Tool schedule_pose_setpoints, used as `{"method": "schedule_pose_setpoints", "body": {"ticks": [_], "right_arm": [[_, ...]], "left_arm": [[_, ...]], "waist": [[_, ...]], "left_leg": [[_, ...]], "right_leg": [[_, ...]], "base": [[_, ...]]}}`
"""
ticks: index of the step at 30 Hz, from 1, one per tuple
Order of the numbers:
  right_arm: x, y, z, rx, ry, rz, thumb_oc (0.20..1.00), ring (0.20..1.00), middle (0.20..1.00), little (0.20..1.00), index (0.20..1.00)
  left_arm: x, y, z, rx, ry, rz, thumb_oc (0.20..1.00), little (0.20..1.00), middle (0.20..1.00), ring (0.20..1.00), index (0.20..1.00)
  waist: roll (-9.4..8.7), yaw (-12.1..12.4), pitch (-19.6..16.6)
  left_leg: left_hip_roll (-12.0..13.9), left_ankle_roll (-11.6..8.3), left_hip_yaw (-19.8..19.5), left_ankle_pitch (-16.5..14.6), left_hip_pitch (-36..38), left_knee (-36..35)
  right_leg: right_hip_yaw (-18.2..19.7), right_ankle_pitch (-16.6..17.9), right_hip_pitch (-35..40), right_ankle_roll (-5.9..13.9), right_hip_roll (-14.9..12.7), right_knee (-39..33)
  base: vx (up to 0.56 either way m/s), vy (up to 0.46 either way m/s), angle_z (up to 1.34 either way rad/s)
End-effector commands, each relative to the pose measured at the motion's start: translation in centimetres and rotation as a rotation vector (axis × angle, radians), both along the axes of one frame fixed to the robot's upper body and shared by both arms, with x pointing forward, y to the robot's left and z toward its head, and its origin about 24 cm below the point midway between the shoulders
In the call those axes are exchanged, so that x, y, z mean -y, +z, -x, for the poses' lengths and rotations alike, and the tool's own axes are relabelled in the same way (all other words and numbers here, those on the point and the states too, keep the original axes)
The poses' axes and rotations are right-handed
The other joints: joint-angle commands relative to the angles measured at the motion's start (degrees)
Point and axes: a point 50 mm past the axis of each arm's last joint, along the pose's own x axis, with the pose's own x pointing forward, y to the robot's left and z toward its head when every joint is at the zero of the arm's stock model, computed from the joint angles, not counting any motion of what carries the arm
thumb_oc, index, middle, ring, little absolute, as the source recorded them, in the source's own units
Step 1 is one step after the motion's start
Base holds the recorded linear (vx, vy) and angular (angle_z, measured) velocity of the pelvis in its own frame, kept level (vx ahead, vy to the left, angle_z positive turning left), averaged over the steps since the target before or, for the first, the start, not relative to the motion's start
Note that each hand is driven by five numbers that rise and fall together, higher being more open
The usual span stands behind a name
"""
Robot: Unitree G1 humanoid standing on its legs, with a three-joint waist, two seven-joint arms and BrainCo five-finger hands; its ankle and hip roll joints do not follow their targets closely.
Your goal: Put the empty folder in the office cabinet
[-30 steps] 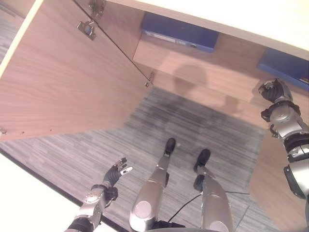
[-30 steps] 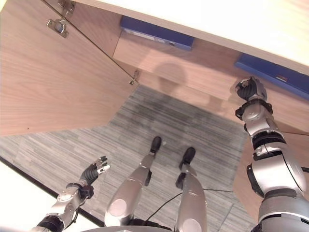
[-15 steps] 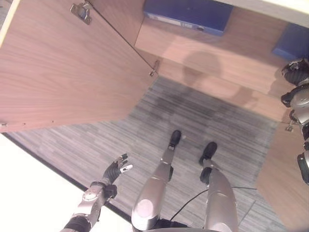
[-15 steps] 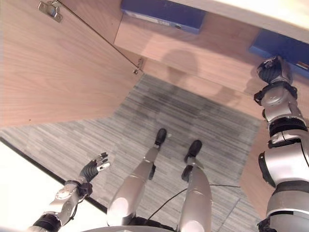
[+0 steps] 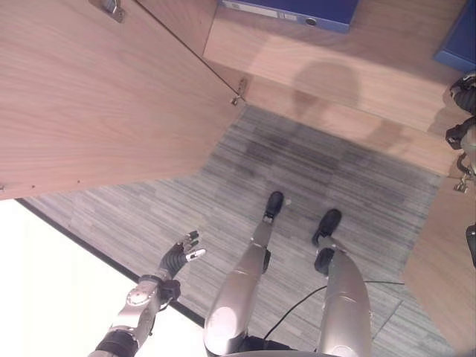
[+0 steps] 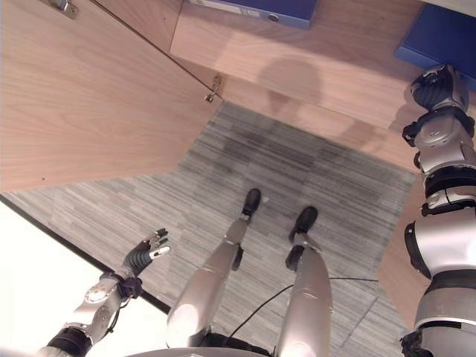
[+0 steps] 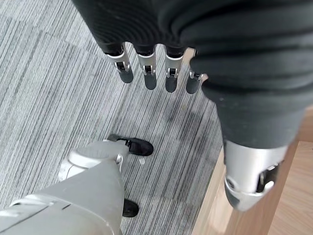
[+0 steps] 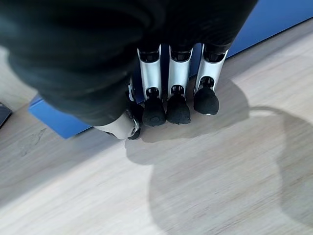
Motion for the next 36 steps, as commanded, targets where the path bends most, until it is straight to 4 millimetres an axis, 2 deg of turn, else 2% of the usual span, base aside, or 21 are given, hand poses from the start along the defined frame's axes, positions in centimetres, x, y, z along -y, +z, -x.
{"method": "schedule_pose_setpoints", "body": {"ticks": [1, 9, 11, 14, 17, 19, 23, 24, 29, 32, 36], "right_arm": [[2.4, 2.3, 2.0, 0.031, -0.081, 0.066, 0.200, 0.200, 0.200, 0.200, 0.200], [2.5, 6.9, 3.0, 0.181, -0.090, 0.081, 0.200, 0.200, 0.200, 0.200, 0.200], [2.6, 7.2, 3.1, 0.191, -0.093, 0.081, 0.200, 0.200, 0.200, 0.200, 0.200], [2.8, 8.9, 3.8, 0.226, -0.108, 0.107, 0.200, 0.200, 0.200, 0.200, 0.200], [3.0, 9.5, 4.2, 0.228, -0.122, 0.124, 0.200, 0.200, 0.200, 0.200, 0.200], [2.7, 10.4, 4.4, 0.239, -0.113, 0.163, 0.200, 0.200, 0.200, 0.200, 0.200], [2.9, 10.1, 4.6, 0.240, -0.119, 0.182, 0.200, 0.200, 0.200, 0.200, 0.200], [3.8, 9.7, 5.1, 0.218, -0.152, 0.181, 0.200, 0.200, 0.200, 0.200, 0.200], [4.6, 9.0, 5.7, 0.199, -0.170, 0.171, 0.200, 0.200, 0.200, 0.200, 0.200], [5.7, 8.7, 6.7, 0.201, -0.212, 0.147, 0.200, 0.200, 0.200, 0.200, 0.200], [5.6, 8.6, 6.5, 0.201, -0.200, 0.135, 0.200, 0.200, 0.200, 0.200, 0.200]], "left_arm": [[-1.1, -0.5, 1.5, -0.037, -0.006, -0.018, 1.000, 1.000, 1.000, 1.000, 1.000], [-1.4, -0.3, 1.5, -0.031, -0.002, -0.024, 1.000, 1.000, 1.000, 1.000, 1.000], [-1.4, -0.2, 1.5, -0.028, -0.002, -0.024, 1.000, 1.000, 1.000, 1.000, 1.000], [-1.7, -0.3, 1.7, -0.038, 0.003, -0.023, 1.000, 1.000, 1.000, 1.000, 1.000], [-1.7, -0.4, 1.8, -0.041, 0.006, -0.023, 1.000, 1.000, 1.000, 1.000, 1.000], [-2.1, -0.4, 2.0, -0.045, 0.030, -0.022, 1.000, 1.000, 1.000, 1.000, 1.000], [-2.0, -0.7, 2.3, -0.054, 0.045, -0.014, 1.000, 1.000, 1.000, 1.000, 1.000], [-2.1, -0.6, 2.3, -0.052, 0.047, -0.013, 1.000, 1.000, 1.000, 1.000, 1.000], [-2.3, -0.6, 2.4, -0.053, 0.072, -0.004, 1.000, 1.000, 1.000, 1.000, 1.000], [-2.5, -0.7, 2.6, -0.058, 0.071, -0.007, 1.000, 1.000, 1.000, 1.000, 1.000], [-2.7, -0.9, 2.8, -0.071, 0.072, -0.016, 1.000, 1.000, 1.000, 1.000, 1.000]], "waist": [[0.99, 0.61, -0.42], [0.67, 0.27, -0.42], [0.67, 0.20, -0.33], [0.40, -0.03, -0.16], [0.29, -0.19, 0.01], [-0.30, -0.80, 0.29], [-0.74, -1.26, 0.49], [-0.85, -1.36, 0.58], [-1.67, -2.10, 0.99], [-1.92, -2.40, 1.17], [-2.11, -2.58, 1.23]], "left_leg": [[0.99, 0.57, 5.09, -1.96, -0.53, 0.05], [0.77, 0.50, 5.00, -2.00, -0.67, -0.24], [0.78, 0.51, 4.99, -2.03, -0.71, -0.20], [0.75, 0.42, 5.03, -1.97, -0.89, -0.21], [0.80, 0.41, 5.08, -1.95, -0.98, -0.22], [0.86, 0.36, 5.19, -1.89, -0.98, -0.39], [0.90, 0.32, 5.19, -1.91, -0.93, -0.44], [0.93, 0.31, 5.13, -1.90, -0.97, -0.42], [1.11, 0.26, 5.15, -1.89, -0.66, -0.71], [1.12, 0.25, 5.33, -1.93, -0.40, -0.91], [1.22, 0.25, 5.57, -1.92, -0.10, -1.03]], "right_leg": [[3.35, -0.22, 1.92, 7.41, -1.95, -0.81], [3.55, -0.25, 1.28, 7.44, -1.98, -0.43], [3.55, -0.27, 1.21, 7.44, -1.99, -0.35], [3.63, -0.20, 1.11, 7.42, -1.84, -0.42], [3.71, -0.12, 1.06, 7.42, -1.84, -0.43], [3.84, -0.02, 0.95, 7.36, -1.62, -0.49], [3.84, 0.15, 1.19, 7.38, -1.47, -0.82], [3.71, 0.14, 1.42, 7.38, -1.46, -0.97], [3.74, 0.31, 1.64, 7.39, -1.21, -1.24], [3.74, 0.38, 1.71, 7.39, -1.12, -1.24], [3.97, 0.50, 1.84, 7.44, -0.96, -1.29]], "base": [[0.00, 0.000, 0.00], [0.00, 0.000, 0.00], [0.00, 0.000, 0.00], [0.00, 0.000, 0.00], [0.00, 0.000, 0.00], [0.00, 0.000, 0.00], [0.00, 0.000, 0.00], [0.00, 0.000, 0.00], [0.00, 0.000, 0.00], [0.00, 0.000, 0.00], [0.00, 0.000, 0.00]]}}
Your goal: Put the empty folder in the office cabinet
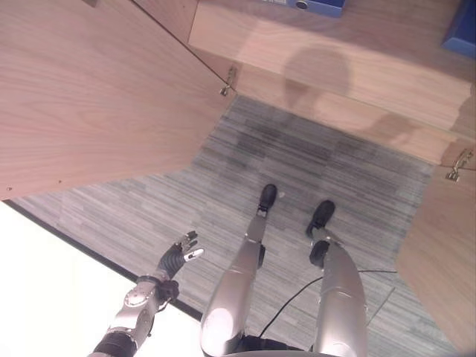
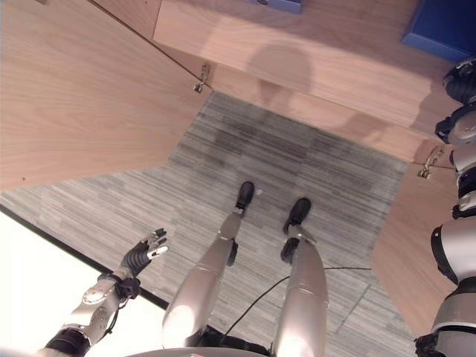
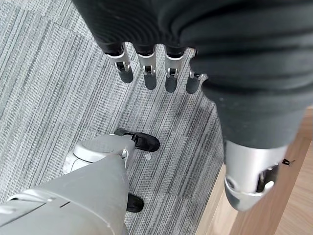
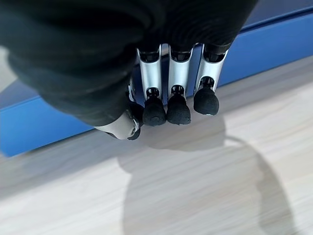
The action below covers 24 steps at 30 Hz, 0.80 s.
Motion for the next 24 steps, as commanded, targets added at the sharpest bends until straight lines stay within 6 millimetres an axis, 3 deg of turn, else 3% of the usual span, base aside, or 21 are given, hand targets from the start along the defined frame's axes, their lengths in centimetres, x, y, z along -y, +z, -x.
{"method": "schedule_pose_setpoints", "body": {"ticks": [1, 4, 7, 9, 10, 12, 14, 15, 17, 20, 22, 23, 24], "right_arm": [[1.8, 6.4, 3.6, 0.225, -0.068, 0.066, 0.200, 0.200, 0.200, 0.200, 0.200], [-1.2, 5.1, 1.9, 0.305, 0.092, 0.079, 0.200, 0.200, 0.200, 0.200, 0.200], [-2.7, 3.1, 1.5, 0.355, 0.187, 0.046, 0.200, 0.200, 0.200, 0.200, 0.200], [-3.9, 0.5, 1.3, 0.385, 0.264, -0.019, 0.200, 0.200, 0.200, 0.200, 0.200], [-3.8, 0.4, 1.4, 0.385, 0.261, -0.021, 0.200, 0.200, 0.200, 0.200, 0.200], [-4.8, -1.9, 1.0, 0.363, 0.312, -0.073, 0.200, 0.200, 0.200, 0.200, 0.200], [-5.8, -5.2, 1.0, 0.319, 0.354, -0.138, 0.200, 0.200, 0.200, 0.200, 0.200], [-7.2, -8.7, 0.9, 0.278, 0.404, -0.239, 0.200, 0.200, 0.200, 0.200, 0.200], [-9.1, -12.7, 1.5, 0.215, 0.456, -0.338, 0.200, 0.200, 0.200, 0.200, 0.200], [-10.8, -17.7, 2.7, 0.103, 0.476, -0.456, 0.200, 0.200, 0.200, 0.200, 0.200], [-13.2, -23.2, 4.1, -0.054, 0.484, -0.588, 0.200, 0.200, 0.200, 0.200, 0.200], [-14.0, -25.0, 4.8, -0.125, 0.493, -0.608, 0.200, 0.200, 0.200, 0.200, 0.200], [-14.6, -26.3, 5.4, -0.174, 0.493, -0.637, 0.297, 0.297, 0.297, 0.297, 0.297]], "left_arm": [[-2.1, -1.1, 2.7, -0.079, 0.044, -0.035, 1.000, 1.000, 1.000, 1.000, 1.000], [-1.6, -1.3, 2.5, -0.071, 0.074, -0.012, 1.000, 1.000, 1.000, 1.000, 1.000], [-1.3, -1.4, 2.2, -0.065, 0.091, 0.004, 1.000, 1.000, 1.000, 1.000, 1.000], [-1.0, -1.7, 2.1, -0.068, 0.098, 0.010, 1.000, 1.000, 1.000, 1.000, 1.000], [-1.0, -1.7, 2.1, -0.069, 0.097, 0.007, 1.000, 1.000, 1.000, 1.000, 1.000], [-1.0, -1.8, 2.0, -0.074, 0.106, 0.006, 1.000, 1.000, 1.000, 1.000, 1.000], [-0.9, -2.1, 2.1, -0.084, 0.115, 0.008, 1.000, 1.000, 1.000, 1.000, 1.000], [-0.8, -2.4, 2.2, -0.095, 0.126, 0.016, 1.000, 1.000, 1.000, 1.000, 1.000], [-1.2, -2.5, 2.3, -0.102, 0.155, 0.019, 1.000, 1.000, 1.000, 1.000, 1.000], [-1.6, -2.8, 2.6, -0.117, 0.189, 0.015, 1.000, 1.000, 1.000, 1.000, 1.000], [-1.8, -3.1, 2.9, -0.137, 0.203, 0.008, 1.000, 1.000, 1.000, 1.000, 1.000], [-2.1, -3.2, 3.1, -0.147, 0.217, 0.004, 1.000, 1.000, 1.000, 1.000, 1.000], [-2.3, -3.4, 3.2, -0.155, 0.228, 0.003, 1.000, 1.000, 1.000, 1.000, 1.000]], "waist": [[-0.43, -0.07, -0.11], [-0.82, -0.92, -0.12], [-1.29, -1.44, -0.50], [-2.09, -1.73, -1.17], [-2.17, -1.59, -1.21], [-2.64, -1.70, -1.63], [-3.30, -1.93, -2.04], [-4.07, -2.42, -2.49], [-5.02, -2.93, -3.08], [-6.26, -3.43, -4.07], [-7.62, -3.81, -5.10], [-8.13, -3.92, -5.66], [-8.39, -4.00, -6.29]], "left_leg": [[1.29, 0.32, 5.74, -2.61, 2.09, -0.89], [1.46, 0.37, 5.91, -2.80, 2.67, -0.84], [1.51, 0.40, 5.75, -3.08, 3.35, -0.82], [1.54, 0.42, 5.73, -3.44, 4.18, -0.82], [1.54, 0.42, 5.71, -3.44, 4.23, -0.83], [1.62, 0.42, 5.62, -3.63, 4.90, -0.82], [1.74, 0.46, 5.68, -3.82, 5.70, -0.88], [1.86, 0.47, 5.73, -4.04, 6.58, -0.90], [2.10, 0.46, 5.85, -4.30, 7.78, -1.12], [2.48, 0.49, 6.32, -4.66, 9.26, -1.23], [3.04, 0.49, 6.86, -5.04, 11.19, -1.33], [3.31, 0.51, 7.05, -5.28, 12.12, -1.39], [3.58, 0.51, 7.17, -5.18, 12.48, -1.36]], "right_leg": [[4.08, 0.34, 4.21, 7.62, -0.79, -1.75], [4.35, 0.44, 4.94, 7.68, -0.51, -2.15], [4.22, 0.44, 5.62, 7.74, -0.53, -2.43], [4.11, 0.45, 6.81, 7.78, -0.42, -3.04], [4.08, 0.46, 6.88, 7.79, -0.42, -3.08], [4.11, 0.54, 7.60, 7.80, -0.38, -3.32], [3.98, 0.72, 8.68, 7.88, -0.42, -3.71], [3.85, 0.87, 9.80, 7.86, -0.35, -4.35], [3.94, 1.25, 11.12, 7.89, -0.25, -5.20], [3.96, 1.79, 12.85, 7.90, -0.13, -6.29], [4.24, 2.29, 15.18, 7.92, 0.06, -7.54], [4.28, 2.34, 16.26, 7.94, 0.22, -8.01], [4.15, 2.91, 16.92, 7.94, 0.37, -8.64]], "base": [[0.00, 0.000, 0.00], [0.00, -0.006, -0.03], [0.01, -0.013, -0.06], [0.00, 0.000, 0.00], [0.00, 0.000, 0.00], [0.00, 0.000, 0.00], [0.02, -0.008, -0.03], [0.00, 0.000, 0.00], [0.00, 0.000, 0.00], [0.00, 0.013, -0.02], [0.04, 0.038, -0.11], [0.06, 0.029, -0.23], [0.03, 0.015, -0.28]]}}
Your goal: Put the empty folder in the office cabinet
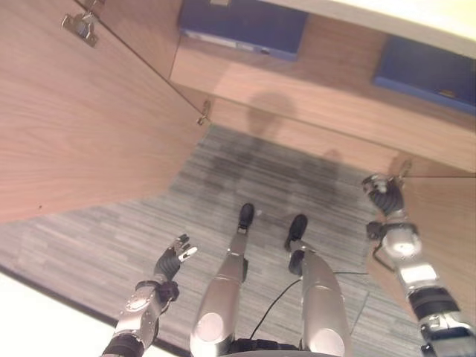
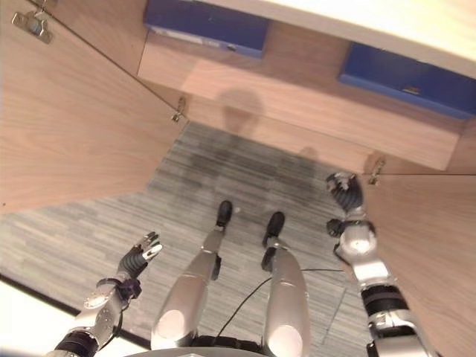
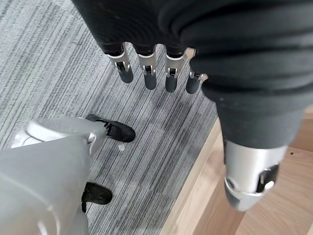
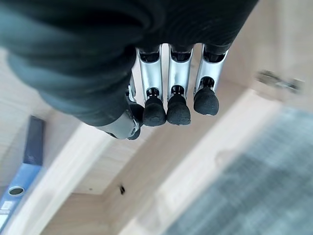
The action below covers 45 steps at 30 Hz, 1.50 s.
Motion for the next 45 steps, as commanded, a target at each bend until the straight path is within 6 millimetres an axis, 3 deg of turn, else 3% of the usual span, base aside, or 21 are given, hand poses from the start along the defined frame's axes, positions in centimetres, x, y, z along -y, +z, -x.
{"method": "schedule_pose_setpoints", "body": {"ticks": [1, 2, 7, 12, 14, 17, 18, 19, 20, 21, 23, 28, 31, 34, 35, 36, 37, 38, 39, 41, 45], "right_arm": [[0.5, 0.2, 0.1, -0.024, 0.080, 0.047, 0.900, 0.900, 0.900, 0.900, 0.900], [-1.1, -2.4, 1.5, -0.117, 0.123, -0.007, 1.000, 1.000, 1.000, 1.000, 1.000], [-3.8, -6.4, 4.5, -0.298, 0.232, -0.056, 1.000, 1.000, 1.000, 1.000, 1.000], [-5.2, -7.2, 5.4, -0.347, 0.328, -0.045, 1.000, 1.000, 1.000, 1.000, 1.000], [-5.3, -7.3, 5.6, -0.355, 0.352, -0.029, 1.000, 1.000, 1.000, 1.000, 1.000], [-4.9, -7.4, 5.8, -0.366, 0.350, -0.013, 1.000, 1.000, 1.000, 1.000, 1.000], [-4.5, -7.2, 5.5, -0.362, 0.339, 0.002, 1.000, 1.000, 1.000, 1.000, 1.000], [-4.2, -7.0, 5.0, -0.360, 0.334, 0.026, 1.000, 1.000, 1.000, 1.000, 1.000], [-4.1, -7.0, 4.9, -0.361, 0.331, 0.037, 1.000, 1.000, 1.000, 1.000, 1.000], [-4.0, -7.1, 5.1, -0.366, 0.329, 0.036, 1.000, 1.000, 1.000, 1.000, 1.000], [-3.7, -7.3, 5.4, -0.378, 0.313, 0.033, 1.000, 1.000, 1.000, 1.000, 1.000], [-3.9, -8.0, 6.2, -0.413, 0.315, 0.013, 1.000, 1.000, 1.000, 1.000, 1.000], [-4.6, -8.2, 6.4, -0.432, 0.347, 0.010, 1.000, 1.000, 1.000, 1.000, 1.000], [-5.2, -8.5, 6.3, -0.438, 0.333, -0.015, 1.000, 1.000, 1.000, 1.000, 1.000], [-5.3, -8.7, 6.3, -0.444, 0.322, -0.027, 1.000, 1.000, 1.000, 1.000, 1.000], [-5.6, -8.7, 6.1, -0.443, 0.317, -0.042, 1.000, 1.000, 1.000, 1.000, 1.000], [-5.7, -8.7, 6.0, -0.443, 0.317, -0.043, 1.000, 1.000, 1.000, 1.000, 1.000], [-5.6, -8.8, 6.0, -0.441, 0.303, -0.053, 1.000, 1.000, 1.000, 1.000, 1.000], [-5.8, -8.9, 6.1, -0.441, 0.296, -0.066, 1.000, 1.000, 1.000, 1.000, 1.000], [-5.7, -8.9, 6.2, -0.435, 0.279, -0.089, 1.000, 1.000, 1.000, 1.000, 1.000], [-5.0, -9.2, 7.1, -0.448, 0.257, -0.107, 1.000, 1.000, 1.000, 1.000, 1.000]], "left_arm": [[-0.8, -1.2, 2.0, -0.078, 0.003, -0.040, 1.000, 1.000, 1.000, 1.000, 1.000], [-1.0, -1.5, 2.2, -0.091, 0.021, -0.042, 1.000, 1.000, 1.000, 1.000, 1.000], [-1.2, -1.9, 3.1, -0.112, 0.065, -0.043, 1.000, 1.000, 1.000, 1.000, 1.000], [-1.6, -2.7, 4.1, -0.158, 0.108, -0.047, 1.000, 1.000, 1.000, 1.000, 1.000], [-1.6, -3.0, 4.2, -0.172, 0.131, -0.046, 1.000, 1.000, 1.000, 1.000, 1.000], [-1.5, -3.3, 4.5, -0.183, 0.141, -0.041, 1.000, 1.000, 1.000, 1.000, 1.000], [-1.1, -3.4, 4.5, -0.188, 0.144, -0.026, 1.000, 1.000, 1.000, 1.000, 1.000], [-0.7, -3.5, 4.2, -0.183, 0.147, -0.004, 1.000, 1.000, 1.000, 1.000, 1.000], [-0.8, -3.7, 4.6, -0.195, 0.155, -0.001, 1.000, 1.000, 1.000, 1.000, 1.000], [-1.0, -3.9, 5.3, -0.209, 0.168, 0.003, 1.000, 1.000, 1.000, 1.000, 1.000], [-1.4, -4.4, 6.7, -0.247, 0.195, -0.004, 1.000, 1.000, 1.000, 1.000, 1.000], [-1.6, -4.9, 7.6, -0.290, 0.234, -0.006, 1.000, 1.000, 1.000, 1.000, 1.000], [-1.9, -5.3, 8.4, -0.321, 0.263, -0.016, 1.000, 1.000, 1.000, 1.000, 1.000], [-1.5, -5.3, 8.2, -0.335, 0.196, -0.067, 1.000, 1.000, 1.000, 1.000, 1.000], [-1.4, -5.3, 8.1, -0.331, 0.184, -0.069, 1.000, 1.000, 1.000, 1.000, 1.000], [-1.4, -5.2, 7.9, -0.323, 0.180, -0.078, 1.000, 1.000, 1.000, 1.000, 1.000], [-1.4, -5.2, 7.9, -0.323, 0.180, -0.079, 1.000, 1.000, 1.000, 1.000, 1.000], [-1.5, -5.0, 7.8, -0.310, 0.182, -0.082, 1.000, 1.000, 1.000, 1.000, 1.000], [-1.6, -4.9, 7.6, -0.299, 0.189, -0.081, 1.000, 1.000, 1.000, 1.000, 1.000], [-1.4, -4.7, 7.1, -0.287, 0.179, -0.083, 1.000, 1.000, 1.000, 1.000, 1.000], [-1.0, -4.4, 6.0, -0.258, 0.139, -0.105, 1.000, 1.000, 1.000, 1.000, 1.000]], "waist": [[0.17, 1.95, -3.88], [-0.54, 1.72, -4.98], [-1.42, 1.71, -7.90], [-1.49, 2.63, -9.67], [-1.16, 4.20, -11.56], [-0.83, 4.65, -13.18], [-0.82, 4.12, -13.61], [-1.57, 2.25, -14.57], [-1.95, 1.38, -15.33], [-2.02, 1.18, -16.08], [-2.26, 0.91, -17.79], [-2.22, -0.29, -19.67], [-2.35, 0.15, -20.15], [-3.15, 1.65, -20.83], [-3.25, 1.86, -20.76], [-3.37, 1.96, -20.31], [-3.46, 1.99, -20.26], [-3.46, 2.07, -19.98], [-3.09, 1.89, -19.62], [-2.79, 1.39, -19.50], [-2.39, -1.93, -19.53]], "left_leg": [[2.68, -0.99, 4.84, -2.90, 2.30, -0.82], [2.97, -1.03, 5.03, -3.22, 4.04, -0.77], [4.25, -1.22, 4.59, -4.09, 9.48, -0.43], [4.83, -2.18, 2.95, -3.90, 12.48, -0.15], [4.71, -4.95, 0.64, -0.51, 12.09, -2.37], [4.59, -5.54, 0.55, 0.57, 11.24, -3.13], [4.97, -5.48, 3.93, 0.99, 10.65, -2.84], [8.56, -4.25, 17.99, -0.17, 11.19, 0.03], [10.93, -3.98, 24.56, -1.81, 13.04, 1.78], [12.03, -4.18, 27.33, -3.02, 14.60, 2.96], [13.31, -5.47, 28.30, -5.49, 17.66, 4.77], [16.06, -6.52, 31.95, -5.29, 22.29, 6.52], [14.36, -5.50, 31.42, -7.66, 22.69, 5.93], [10.50, -2.83, 29.91, -10.35, 23.76, 4.92], [9.34, -1.97, 29.22, -11.16, 24.17, 4.50], [7.21, -0.48, 28.46, -12.25, 25.38, 3.53], [7.04, -0.35, 28.52, -12.24, 25.47, 3.40], [6.46, 0.51, 29.18, -10.94, 25.16, 3.01], [6.43, 0.76, 28.32, -10.63, 25.36, 2.48], [6.00, 0.91, 26.06, -10.45, 25.59, 1.61], [4.25, 0.87, 18.53, -10.12, 26.03, 0.88]], "right_leg": [[2.49, 0.88, 5.01, 7.00, -1.50, -2.24], [2.54, 0.79, 6.85, 7.02, -1.38, -2.57], [1.38, -0.37, 12.93, 7.22, -1.15, -2.41], [-1.21, -2.29, 18.02, 6.90, -1.05, -2.42], [-5.35, -3.14, 21.42, 6.54, -0.98, -6.03], [-8.07, -2.07, 23.66, 6.62, -1.14, -9.32], [-9.60, -1.44, 24.64, 6.97, -1.77, -10.76], [-12.56, 0.51, 25.50, 7.73, -4.06, -12.63], [-14.25, 1.72, 25.59, 7.87, -5.31, -13.14], [-15.01, 2.51, 26.02, 7.89, -5.95, -13.79], [-15.55, 2.32, 27.89, 8.20, -6.88, -14.56], [-20.60, 2.70, 29.96, 7.99, -8.23, -12.55], [-20.58, 3.39, 31.01, 8.65, -9.26, -10.82], [-21.97, 5.62, 32.99, 10.68, -13.24, -6.48], [-21.78, 6.79, 32.87, 11.58, -14.67, -4.07], [-20.81, 11.39, 31.80, 13.49, -17.72, 0.06], [-20.69, 11.46, 31.72, 13.54, -17.92, 0.20], [-21.19, 14.43, 30.78, 13.56, -19.11, 2.07], [-18.78, 15.43, 29.41, 14.12, -19.16, 4.21], [-12.60, 13.75, 27.86, 14.00, -17.01, 3.93], [2.74, 4.20, 25.57, 10.71, -6.00, -3.83]], "base": [[0.05, 0.031, -0.23], [0.04, 0.018, -0.11], [0.08, 0.022, 0.00], [0.02, -0.016, 0.17], [-0.04, -0.058, 0.53], [-0.03, 0.031, 0.93], [-0.16, 0.211, 1.47], [-0.22, 0.256, 1.43], [-0.20, 0.251, 1.64], [0.00, 0.150, 1.13], [0.05, 0.156, 0.88], [-0.02, 0.154, 0.88], [0.05, 0.191, 0.88], [0.10, 0.340, 0.46], [0.16, 0.361, 0.83], [0.10, 0.220, 0.57], [0.04, 0.183, 0.69], [-0.01, 0.110, 0.42], [0.00, 0.127, 0.23], [0.05, 0.084, 0.20], [0.15, 0.031, 0.96]]}}
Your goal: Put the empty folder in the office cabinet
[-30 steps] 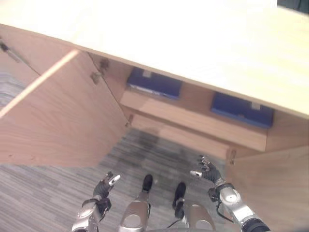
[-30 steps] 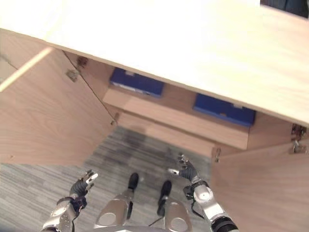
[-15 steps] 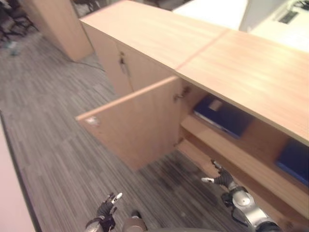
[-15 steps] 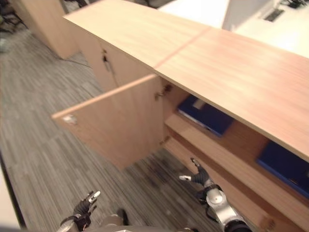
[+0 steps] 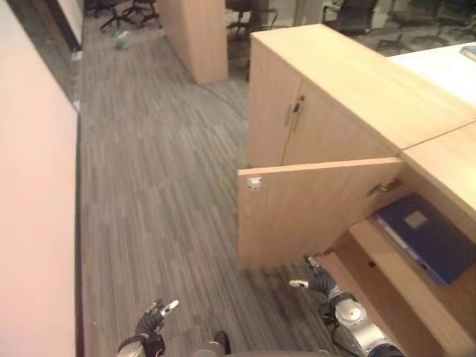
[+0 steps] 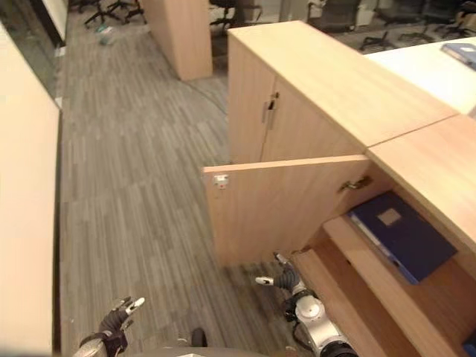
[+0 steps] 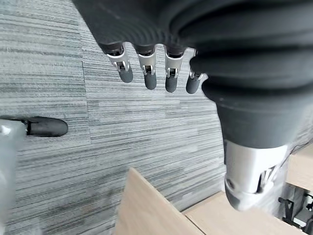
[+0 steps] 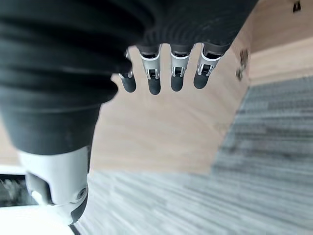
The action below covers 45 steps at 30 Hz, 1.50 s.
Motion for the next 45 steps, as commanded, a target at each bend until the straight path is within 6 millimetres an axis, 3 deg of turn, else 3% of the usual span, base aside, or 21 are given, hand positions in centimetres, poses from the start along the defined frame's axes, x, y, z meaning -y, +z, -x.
{"method": "schedule_pose_setpoints", "body": {"ticks": [1, 5, 9, 24, 30, 31, 33, 38, 41, 45], "right_arm": [[0.7, 1.9, -1.8, 0.120, -0.049, -0.035, 1.000, 1.000, 1.000, 1.000, 1.000], [1.3, 1.5, -1.1, 0.102, -0.070, -0.029, 1.000, 1.000, 1.000, 1.000, 1.000], [1.8, 1.0, -0.3, 0.074, -0.087, -0.015, 1.000, 1.000, 1.000, 1.000, 1.000], [3.1, -0.7, 2.5, -0.036, -0.132, 0.021, 1.000, 1.000, 1.000, 1.000, 1.000], [3.4, -0.8, 3.1, -0.045, -0.137, 0.022, 1.000, 1.000, 1.000, 1.000, 1.000], [3.4, -0.9, 3.5, -0.057, -0.132, 0.022, 1.000, 1.000, 1.000, 1.000, 1.000], [3.4, -0.9, 3.6, -0.059, -0.128, 0.022, 1.000, 1.000, 1.000, 1.000, 1.000], [3.4, -1.5, 5.1, -0.104, -0.112, 0.021, 1.000, 1.000, 1.000, 1.000, 1.000], [3.5, -1.9, 5.8, -0.133, -0.118, 0.025, 1.000, 1.000, 1.000, 1.000, 1.000], [4.2, -3.3, 8.2, -0.238, -0.155, 0.037, 1.000, 1.000, 1.000, 1.000, 1.000]], "left_arm": [[0.1, 1.1, -1.7, 0.092, -0.042, -0.041, 1.000, 1.000, 1.000, 1.000, 1.000], [0.0, 1.4, -2.2, 0.116, -0.034, -0.053, 1.000, 1.000, 1.000, 1.000, 1.000], [0.2, 1.7, -2.4, 0.154, -0.015, -0.048, 1.000, 1.000, 1.000, 1.000, 1.000], [0.1, 3.7, -4.6, 0.261, -0.083, -0.116, 1.000, 1.000, 1.000, 1.000, 1.000], [-0.7, 5.9, -7.8, 0.361, -0.089, -0.164, 1.000, 1.000, 1.000, 1.000, 1.000], [-1.0, 7.3, -9.6, 0.416, -0.089, -0.184, 1.000, 1.000, 1.000, 1.000, 1.000], [-1.2, 7.8, -10.3, 0.436, -0.091, -0.195, 1.000, 1.000, 1.000, 1.000, 1.000], [-2.7, 11.8, -14.7, 0.539, -0.099, -0.271, 1.000, 1.000, 1.000, 1.000, 1.000], [-2.6, 12.7, -15.8, 0.568, -0.098, -0.267, 1.000, 1.000, 1.000, 1.000, 1.000], [-1.5, 14.0, -17.8, 0.593, -0.157, -0.280, 1.000, 1.000, 1.000, 1.000, 1.000]], "waist": [[-0.73, -1.71, 0.92], [-1.43, -1.62, 0.24], [-1.73, -0.73, -1.32], [-1.17, -2.00, -1.95], [-0.50, -4.16, -2.64], [-0.27, -5.21, -2.91], [-0.13, -5.70, -2.98], [0.33, -9.38, -3.52], [0.36, -10.33, -3.43], [0.17, -13.12, -3.53]], "left_leg": [[1.49, -5.48, -2.94, -2.94, 1.25, 4.19], [0.71, -5.67, -5.58, -3.09, 1.35, 3.82], [1.00, -6.33, -5.94, -2.82, 2.56, 2.60], [1.89, -7.34, -4.64, -2.22, 5.05, 0.36], [2.32, -7.81, -2.83, -2.32, 6.33, -0.38], [2.52, -7.97, -1.95, -2.40, 6.85, -0.66], [2.59, -8.03, -1.57, -2.44, 7.09, -0.77], [2.85, -8.30, 1.09, -3.01, 8.11, -0.97], [2.99, -8.37, 1.99, -3.19, 8.45, -0.97], [3.25, -8.40, 3.50, -3.48, 9.16, -0.97]], "right_leg": [[1.71, 1.75, 2.98, -1.55, 5.75, -10.45], [2.54, 1.66, 4.81, -2.11, 6.72, -13.45], [0.72, 2.04, 9.06, -2.25, 6.88, -18.35], [-0.26, 2.37, 11.10, -2.28, 7.20, -20.73], [0.82, 2.82, 11.50, -2.19, 7.32, -21.86], [1.45, 3.01, 11.45, -2.08, 7.33, -22.20], [1.73, 3.12, 11.39, -2.02, 7.32, -22.30], [3.82, 4.06, 10.88, -1.47, 7.27, -23.06], [4.82, 4.32, 10.47, -1.32, 7.29, -22.97], [7.07, 4.51, 9.60, -1.23, 7.58, -22.66]], "base": [[0.08, -0.054, 0.79], [0.07, -0.086, 0.83], [0.08, -0.075, 0.18], [0.02, -0.032, -0.02], [0.03, -0.010, -0.17], [0.05, -0.010, -0.20], [0.03, -0.003, -0.16], [0.03, -0.013, -0.18], [0.00, -0.005, -0.41], [0.01, -0.006, -0.31]]}}
